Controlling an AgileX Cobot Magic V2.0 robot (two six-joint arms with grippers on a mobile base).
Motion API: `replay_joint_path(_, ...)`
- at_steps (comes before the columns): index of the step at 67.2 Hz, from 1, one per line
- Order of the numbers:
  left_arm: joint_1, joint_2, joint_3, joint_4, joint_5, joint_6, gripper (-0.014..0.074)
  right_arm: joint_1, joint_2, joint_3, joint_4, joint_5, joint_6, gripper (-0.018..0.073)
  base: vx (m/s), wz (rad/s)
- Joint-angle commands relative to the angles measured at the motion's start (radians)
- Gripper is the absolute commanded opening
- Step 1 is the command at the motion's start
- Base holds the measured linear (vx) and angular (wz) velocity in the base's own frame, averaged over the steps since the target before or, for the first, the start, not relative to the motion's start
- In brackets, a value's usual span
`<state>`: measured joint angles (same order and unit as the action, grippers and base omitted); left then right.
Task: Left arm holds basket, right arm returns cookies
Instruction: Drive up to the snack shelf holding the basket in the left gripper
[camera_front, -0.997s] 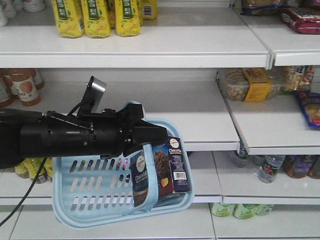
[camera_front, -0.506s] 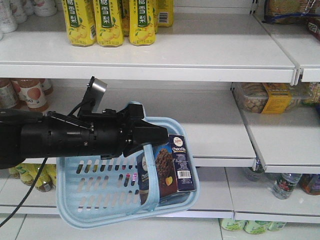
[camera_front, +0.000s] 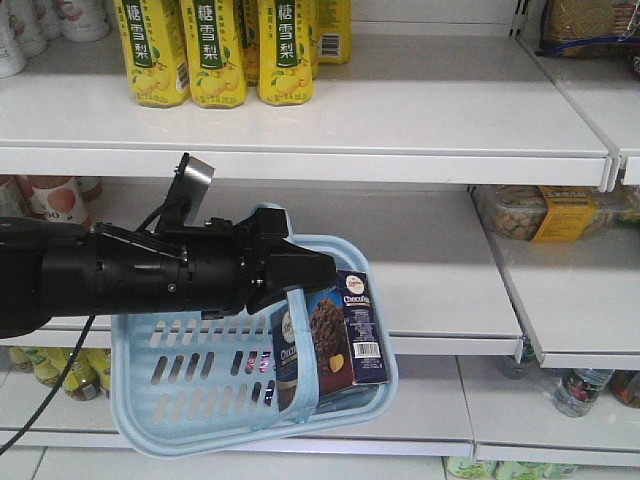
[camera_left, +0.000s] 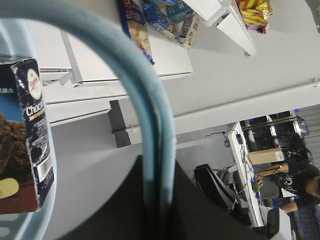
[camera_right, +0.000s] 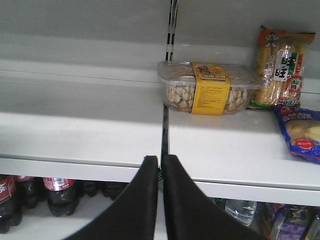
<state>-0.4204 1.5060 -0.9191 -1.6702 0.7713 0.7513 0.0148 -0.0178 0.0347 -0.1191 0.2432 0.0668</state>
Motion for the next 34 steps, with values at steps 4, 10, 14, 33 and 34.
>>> replay_joint_path(4,-0.005,-0.045,-0.029,-0.102,0.050,0.014,-0.0003,-0.004,-0.006,0.011,-0.006,-0.072,-0.005,0.0004,0.06,-0.02)
replay_joint_path(10,-0.005,-0.045,-0.029,-0.102,0.050,0.014,-0.0003,-0.004,-0.006,0.011,-0.006,-0.072,-0.005,0.0004,0.06,-0.02)
replay_joint_path(14,-0.005,-0.045,-0.029,-0.102,0.050,0.014,-0.0003,-0.004,-0.006,0.011,-0.006,-0.072,-0.005,0.0004,0.06,-0.02)
replay_joint_path(33,-0.005,-0.045,-0.029,-0.102,0.050,0.014,-0.0003,-0.004,-0.006,0.011,-0.006,-0.072,-0.005,0.0004,0.06,-0.01)
replay_joint_path(34,-0.005,-0.045,-0.029,-0.102,0.050,0.014,-0.0003,-0.004,-0.006,0.011,-0.006,-0.072,-0.005,0.0004,0.06,-0.01)
